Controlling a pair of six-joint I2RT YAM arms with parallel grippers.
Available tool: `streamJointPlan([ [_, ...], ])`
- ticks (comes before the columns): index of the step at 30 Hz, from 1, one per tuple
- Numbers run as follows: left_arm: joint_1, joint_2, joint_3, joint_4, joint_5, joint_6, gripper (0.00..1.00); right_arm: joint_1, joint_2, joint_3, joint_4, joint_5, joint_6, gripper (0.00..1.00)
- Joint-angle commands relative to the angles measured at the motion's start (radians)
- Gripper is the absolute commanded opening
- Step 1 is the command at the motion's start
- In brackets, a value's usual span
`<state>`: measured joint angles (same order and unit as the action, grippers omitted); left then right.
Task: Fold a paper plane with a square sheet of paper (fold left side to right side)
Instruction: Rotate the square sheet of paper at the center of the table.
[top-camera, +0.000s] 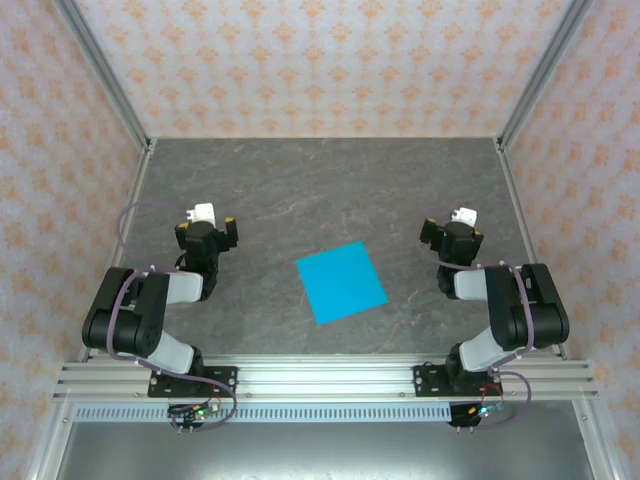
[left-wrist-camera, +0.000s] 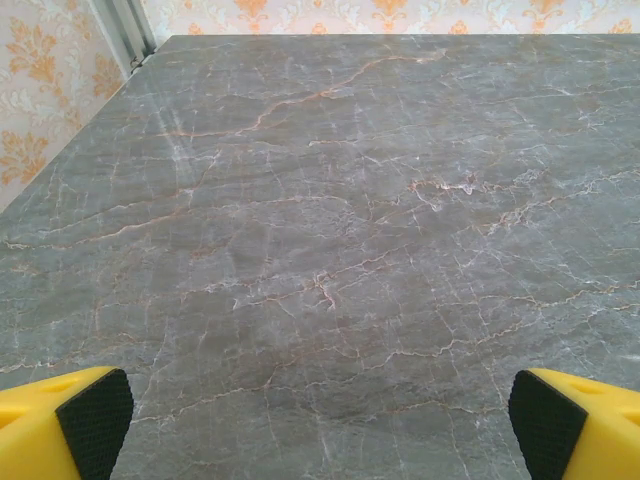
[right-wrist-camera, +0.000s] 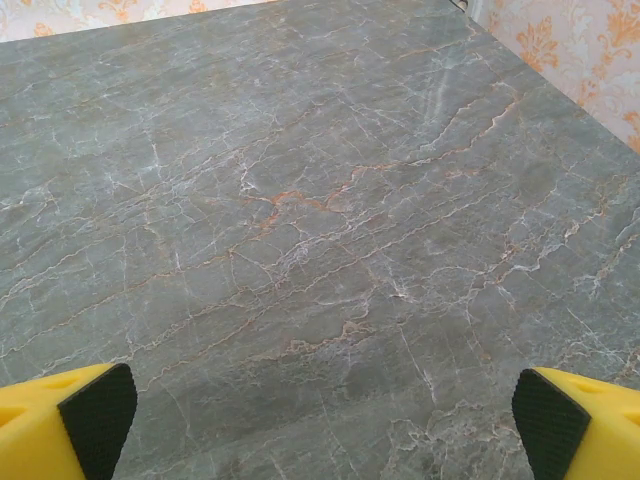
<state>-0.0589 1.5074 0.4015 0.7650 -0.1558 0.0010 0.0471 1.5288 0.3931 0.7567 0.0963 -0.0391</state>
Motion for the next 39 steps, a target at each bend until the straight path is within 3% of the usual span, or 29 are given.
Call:
streamJointPlan([
  [1, 0.002, -0.011, 0.016, -0.001, 0.006, 0.001, 1.00, -0.004, -0.009, 0.021, 0.024, -0.007, -0.002, 1.00],
  [24, 0.003, -0.021, 0.013, -0.004, 0.002, 0.001, 1.00, -0.004, -0.017, 0.021, 0.021, 0.009, 0.006, 1.00],
  [27, -0.003, -0.137, 0.022, -0.107, -0.005, 0.007, 0.99, -0.004, -0.138, 0.035, -0.095, 0.036, 0.012, 1.00],
  [30, -0.026, -0.301, 0.073, -0.332, -0.042, -0.049, 1.00, -0.004, -0.323, 0.048, -0.256, 0.043, 0.046, 1.00],
  [32, -0.073, -0.372, 0.123, -0.464, -0.015, -0.100, 0.99, -0.004, -0.437, 0.070, -0.381, 0.020, 0.093, 1.00],
  [39, -0.461, -0.353, 0.337, -0.895, -0.054, -0.229, 0.99, -0.003, -0.672, 0.177, -0.843, -0.102, 0.314, 1.00],
])
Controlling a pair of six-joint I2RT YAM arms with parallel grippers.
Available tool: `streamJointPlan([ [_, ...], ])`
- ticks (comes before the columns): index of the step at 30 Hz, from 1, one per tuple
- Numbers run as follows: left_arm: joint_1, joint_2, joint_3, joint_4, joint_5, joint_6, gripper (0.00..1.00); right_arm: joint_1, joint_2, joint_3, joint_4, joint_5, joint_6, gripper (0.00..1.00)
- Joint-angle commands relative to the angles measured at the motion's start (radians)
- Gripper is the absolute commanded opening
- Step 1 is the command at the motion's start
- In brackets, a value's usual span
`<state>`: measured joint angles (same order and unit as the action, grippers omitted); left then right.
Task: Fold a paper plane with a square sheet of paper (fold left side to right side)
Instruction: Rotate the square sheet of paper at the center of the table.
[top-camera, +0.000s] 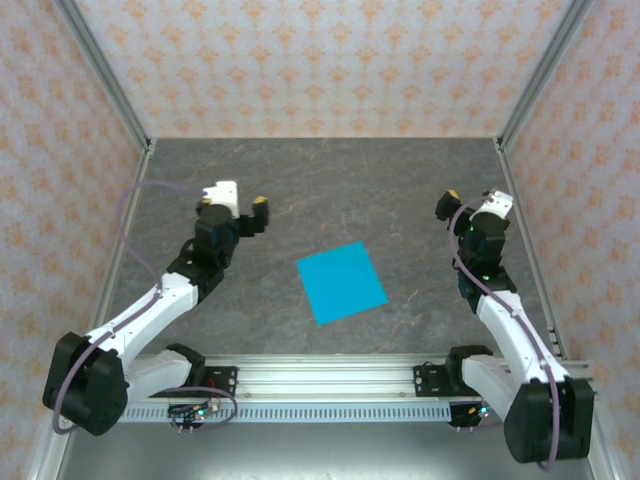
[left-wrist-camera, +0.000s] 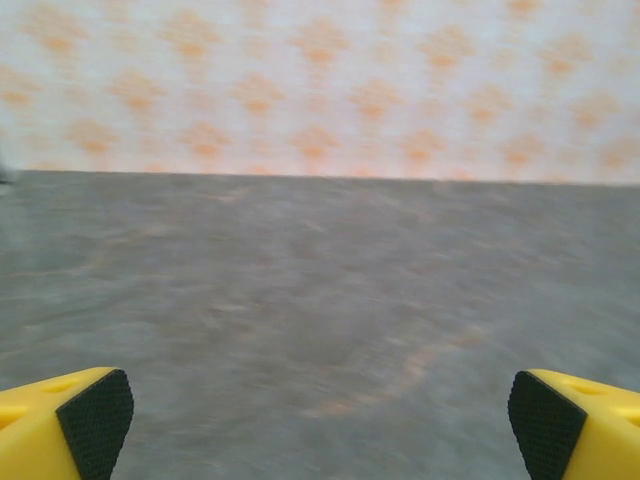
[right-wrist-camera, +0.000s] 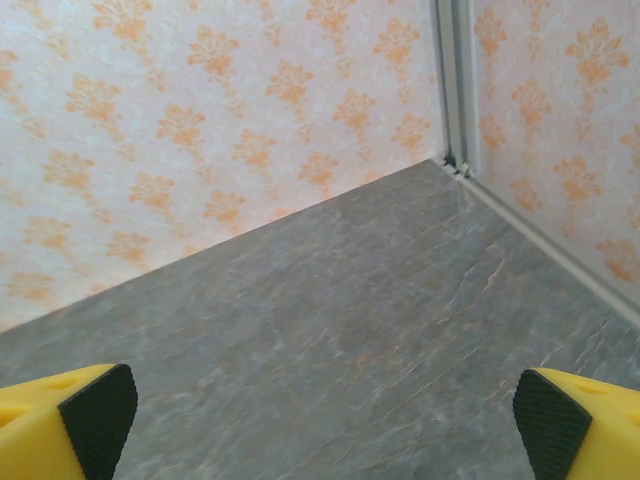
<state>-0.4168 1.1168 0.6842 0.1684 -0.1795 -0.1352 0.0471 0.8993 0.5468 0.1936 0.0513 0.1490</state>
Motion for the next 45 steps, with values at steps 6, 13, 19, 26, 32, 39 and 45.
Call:
streamJointPlan([
  [6, -0.367, 0.259, 0.259, -0.537, -0.068, -0.242, 0.99, 0.010, -0.133, 0.022, -0.446, -0.086, 0.198, 1.00],
  [13, -0.491, 0.678, 0.635, -0.829, -0.056, -0.445, 1.00, 0.026, -0.142, 0.024, -0.489, -0.053, 0.207, 1.00],
  [19, -0.497, 0.869, 0.764, -0.875, 0.049, -0.571, 1.00, 0.037, -0.149, 0.022, -0.489, -0.054, 0.213, 1.00],
  [26, -0.496, 0.919, 0.766, -0.828, 0.174, -0.585, 1.00, 0.045, -0.149, 0.020, -0.486, -0.052, 0.213, 1.00],
  [32, -0.486, 0.941, 0.753, -0.802, 0.219, -0.590, 1.00, 0.048, -0.149, 0.017, -0.487, -0.049, 0.211, 1.00],
  [39, -0.447, 0.950, 0.717, -0.779, 0.293, -0.471, 0.99, 0.050, -0.148, 0.018, -0.495, -0.051, 0.206, 1.00],
  [45, -0.359, 0.953, 0.670, -0.743, 0.435, -0.290, 0.92, 0.051, -0.153, 0.023, -0.510, -0.055, 0.196, 1.00],
])
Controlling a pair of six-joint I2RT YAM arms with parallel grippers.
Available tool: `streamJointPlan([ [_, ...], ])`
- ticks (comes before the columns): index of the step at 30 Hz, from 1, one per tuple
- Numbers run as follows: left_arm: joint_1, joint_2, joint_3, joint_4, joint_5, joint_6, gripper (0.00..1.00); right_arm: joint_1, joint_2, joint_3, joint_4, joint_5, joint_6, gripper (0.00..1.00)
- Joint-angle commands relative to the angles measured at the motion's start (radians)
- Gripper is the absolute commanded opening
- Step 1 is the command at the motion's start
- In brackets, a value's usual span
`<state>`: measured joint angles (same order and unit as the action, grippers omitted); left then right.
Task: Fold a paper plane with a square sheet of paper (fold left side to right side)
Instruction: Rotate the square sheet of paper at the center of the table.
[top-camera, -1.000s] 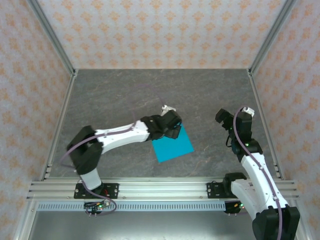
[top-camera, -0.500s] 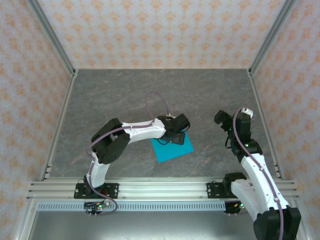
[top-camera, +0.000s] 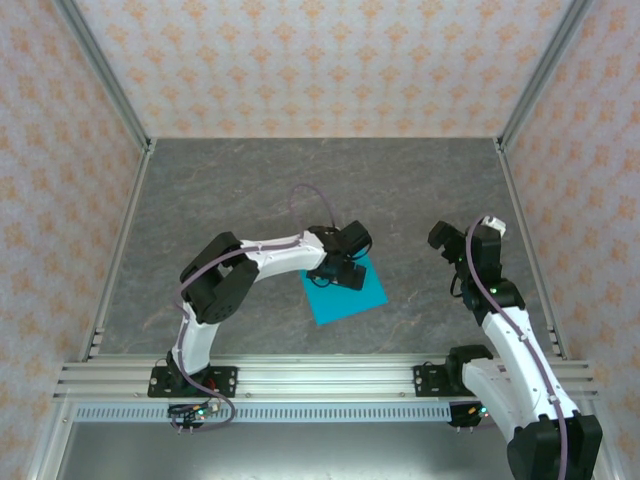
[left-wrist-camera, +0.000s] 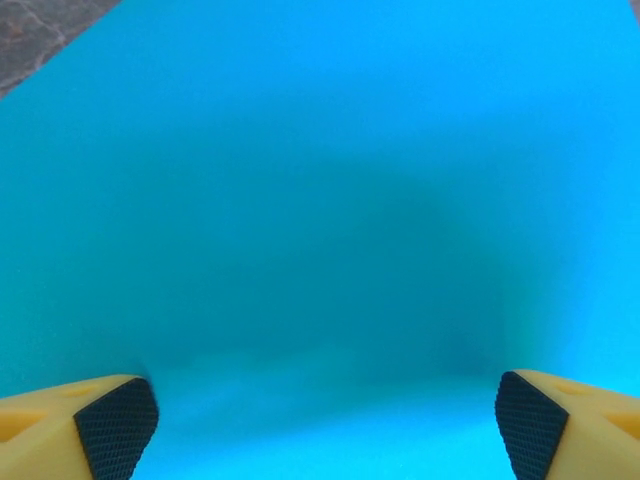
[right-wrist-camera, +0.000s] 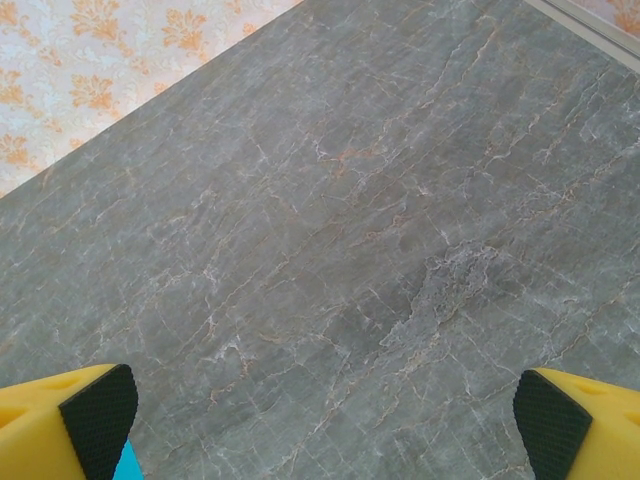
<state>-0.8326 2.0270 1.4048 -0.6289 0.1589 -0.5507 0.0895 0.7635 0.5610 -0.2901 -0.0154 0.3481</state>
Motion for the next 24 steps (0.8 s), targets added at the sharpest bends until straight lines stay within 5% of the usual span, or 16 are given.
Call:
streamJointPlan([
  [1, 0.075, 0.046, -0.049, 0.047, 0.103, 0.156, 0.92, 0.009, -0.018, 0.010, -0.029, 0.011, -0.005, 1.00],
  [14, 0.131, 0.197, 0.258, -0.160, 0.001, 0.471, 0.91, 0.009, -0.048, 0.016, -0.050, 0.009, -0.018, 1.00],
  [24, 0.130, 0.095, 0.294, -0.167, 0.043, 0.448, 0.91, 0.008, -0.014, 0.028, -0.046, -0.114, -0.016, 1.00],
])
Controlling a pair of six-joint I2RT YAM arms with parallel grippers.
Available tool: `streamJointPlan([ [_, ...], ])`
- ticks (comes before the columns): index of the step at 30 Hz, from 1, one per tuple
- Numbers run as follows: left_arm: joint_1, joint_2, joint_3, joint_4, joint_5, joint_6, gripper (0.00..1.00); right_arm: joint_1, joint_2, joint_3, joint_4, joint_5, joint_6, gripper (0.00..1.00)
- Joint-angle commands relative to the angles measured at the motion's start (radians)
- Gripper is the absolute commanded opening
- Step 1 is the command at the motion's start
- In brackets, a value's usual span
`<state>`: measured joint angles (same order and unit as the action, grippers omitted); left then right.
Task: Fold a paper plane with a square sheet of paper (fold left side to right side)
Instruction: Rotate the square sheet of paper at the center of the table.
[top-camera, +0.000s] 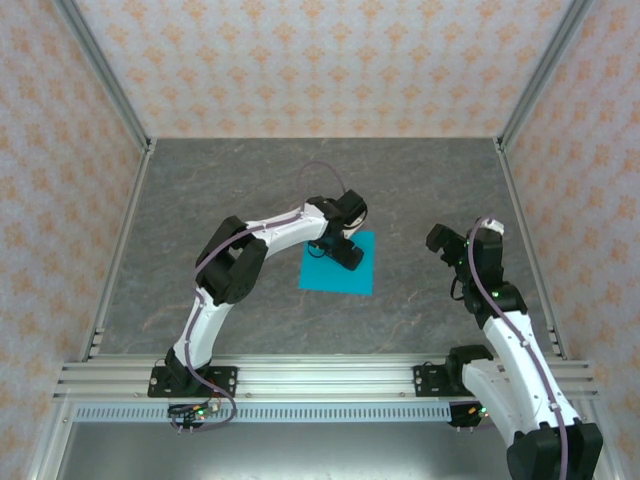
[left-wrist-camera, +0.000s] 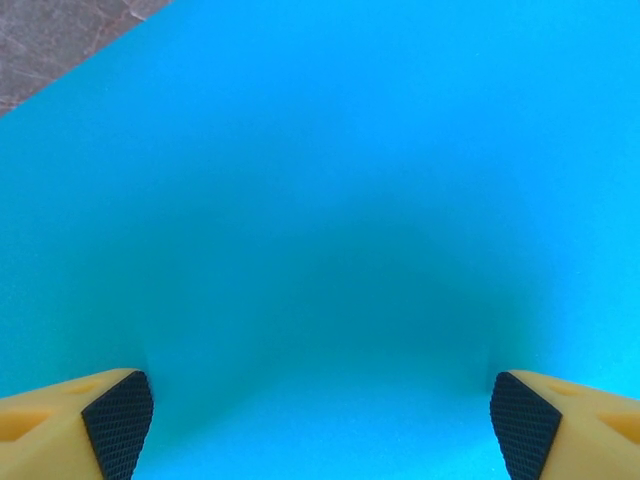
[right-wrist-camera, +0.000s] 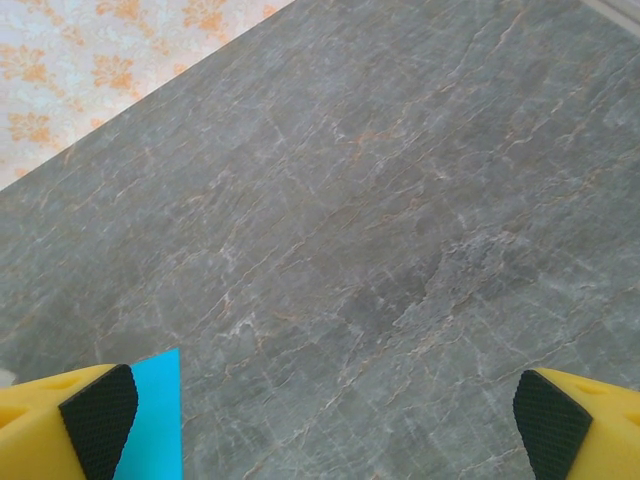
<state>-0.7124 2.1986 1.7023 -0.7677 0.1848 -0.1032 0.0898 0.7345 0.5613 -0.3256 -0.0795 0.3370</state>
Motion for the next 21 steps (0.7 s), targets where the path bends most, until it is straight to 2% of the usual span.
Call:
streamJointPlan([
  [1, 0.011, -0.107, -0.016, -0.020, 0.024, -0.011, 0.91, 0.009, 0.034, 0.033, -0.012, -0.063, 0.002, 1.00],
  [6, 0.033, -0.279, -0.153, 0.067, 0.062, -0.109, 0.92, 0.030, 0.165, 0.075, -0.003, -0.125, 0.022, 1.00],
  [11, 0.109, -0.433, -0.395, 0.264, 0.243, -0.267, 0.92, 0.111, 0.350, 0.142, 0.020, -0.109, 0.032, 1.00],
  [16, 0.129, -0.458, -0.529, 0.379, 0.332, -0.339, 0.90, 0.216, 0.575, 0.251, 0.018, -0.064, 0.060, 1.00],
  [21, 0.131, -0.427, -0.596, 0.470, 0.393, -0.400, 0.86, 0.327, 0.784, 0.377, -0.010, 0.039, 0.083, 1.00],
])
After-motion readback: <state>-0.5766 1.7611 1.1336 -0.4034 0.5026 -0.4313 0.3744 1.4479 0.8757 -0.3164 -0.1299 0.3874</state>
